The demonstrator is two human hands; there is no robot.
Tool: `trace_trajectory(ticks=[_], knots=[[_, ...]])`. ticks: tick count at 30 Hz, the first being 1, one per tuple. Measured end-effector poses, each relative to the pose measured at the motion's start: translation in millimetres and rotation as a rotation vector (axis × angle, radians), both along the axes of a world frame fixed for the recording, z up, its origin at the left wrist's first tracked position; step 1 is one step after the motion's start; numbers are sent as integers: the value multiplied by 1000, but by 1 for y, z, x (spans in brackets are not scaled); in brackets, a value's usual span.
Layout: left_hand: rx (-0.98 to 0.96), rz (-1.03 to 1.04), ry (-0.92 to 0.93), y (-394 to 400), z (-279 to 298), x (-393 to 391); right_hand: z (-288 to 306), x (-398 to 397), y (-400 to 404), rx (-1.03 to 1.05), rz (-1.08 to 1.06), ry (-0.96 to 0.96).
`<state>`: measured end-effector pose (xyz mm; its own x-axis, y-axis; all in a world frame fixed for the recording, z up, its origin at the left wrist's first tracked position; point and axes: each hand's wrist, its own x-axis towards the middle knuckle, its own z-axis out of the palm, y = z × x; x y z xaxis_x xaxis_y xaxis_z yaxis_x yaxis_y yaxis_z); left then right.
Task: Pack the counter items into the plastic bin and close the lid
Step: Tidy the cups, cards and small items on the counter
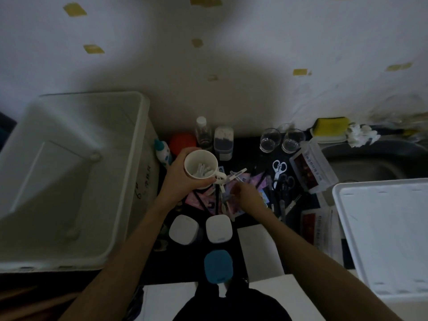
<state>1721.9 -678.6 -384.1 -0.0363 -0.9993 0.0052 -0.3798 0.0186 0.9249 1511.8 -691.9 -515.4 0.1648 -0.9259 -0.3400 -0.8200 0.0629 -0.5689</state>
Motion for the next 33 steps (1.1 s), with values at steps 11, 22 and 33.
trace_trajectory(ticks=[11,22,33], knots=[[22,-32,-16,-2,-4,-8,178,-13,-52,-457,64,-474],[-14,90,-25,-5,-8,15,61,4,-53,-8,123,-6],[11,108,2,-2,-4,25,-18,42,-12,110,-48,94]])
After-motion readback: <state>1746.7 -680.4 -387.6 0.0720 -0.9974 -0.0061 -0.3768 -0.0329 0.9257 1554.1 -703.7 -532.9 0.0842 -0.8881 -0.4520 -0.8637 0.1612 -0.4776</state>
